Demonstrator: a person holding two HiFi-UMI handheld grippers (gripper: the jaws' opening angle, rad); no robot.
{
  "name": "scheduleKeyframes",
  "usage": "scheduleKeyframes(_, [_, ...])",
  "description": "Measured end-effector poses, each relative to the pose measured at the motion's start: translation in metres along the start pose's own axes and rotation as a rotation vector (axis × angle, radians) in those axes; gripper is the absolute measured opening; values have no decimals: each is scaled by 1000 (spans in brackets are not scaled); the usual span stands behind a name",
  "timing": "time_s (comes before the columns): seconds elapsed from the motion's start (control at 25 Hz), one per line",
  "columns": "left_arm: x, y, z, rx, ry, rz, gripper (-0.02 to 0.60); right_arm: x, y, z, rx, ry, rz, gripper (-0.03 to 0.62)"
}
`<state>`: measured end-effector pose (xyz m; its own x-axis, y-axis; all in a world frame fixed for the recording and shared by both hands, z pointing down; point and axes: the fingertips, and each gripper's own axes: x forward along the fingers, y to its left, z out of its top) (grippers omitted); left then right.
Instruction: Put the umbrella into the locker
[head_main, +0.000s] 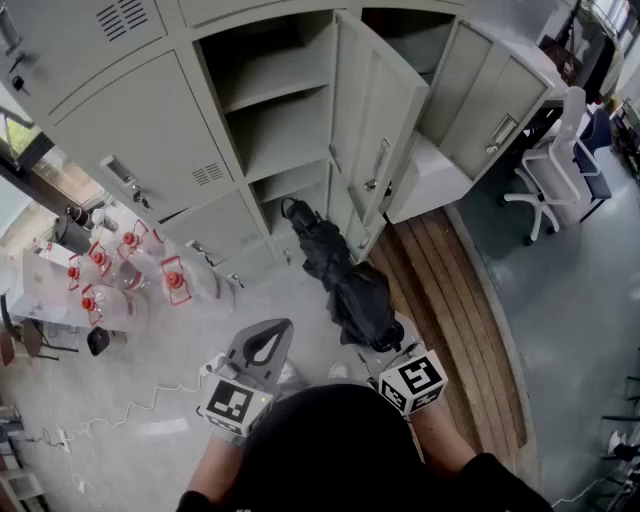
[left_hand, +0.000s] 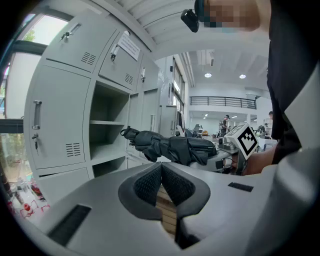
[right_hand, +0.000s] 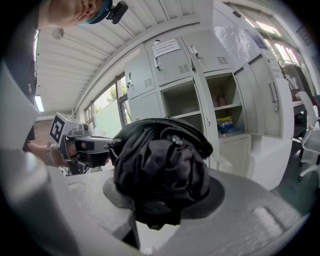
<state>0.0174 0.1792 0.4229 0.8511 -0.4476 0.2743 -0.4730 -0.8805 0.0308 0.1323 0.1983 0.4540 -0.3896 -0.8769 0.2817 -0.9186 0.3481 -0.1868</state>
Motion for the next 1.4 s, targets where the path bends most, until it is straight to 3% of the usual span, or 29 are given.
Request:
scheduleKeyframes(0.32, [-13,15,0,-33,7,-13,12,8,14,1,30,-1,-28,198])
scheduleKeyframes(0.6, [-32,42,-11,-11,-11,-47,12,26,35,6,72,-17,-67,198])
scheduleKeyframes(1.24, [-77,116,-45,-132,-26,-99,12,72,83,2,91,15,-177,198])
scheduleKeyframes(1.4, [-70,128,-42,-115,-38,-105,12,79,77,5,95,20,-190,199])
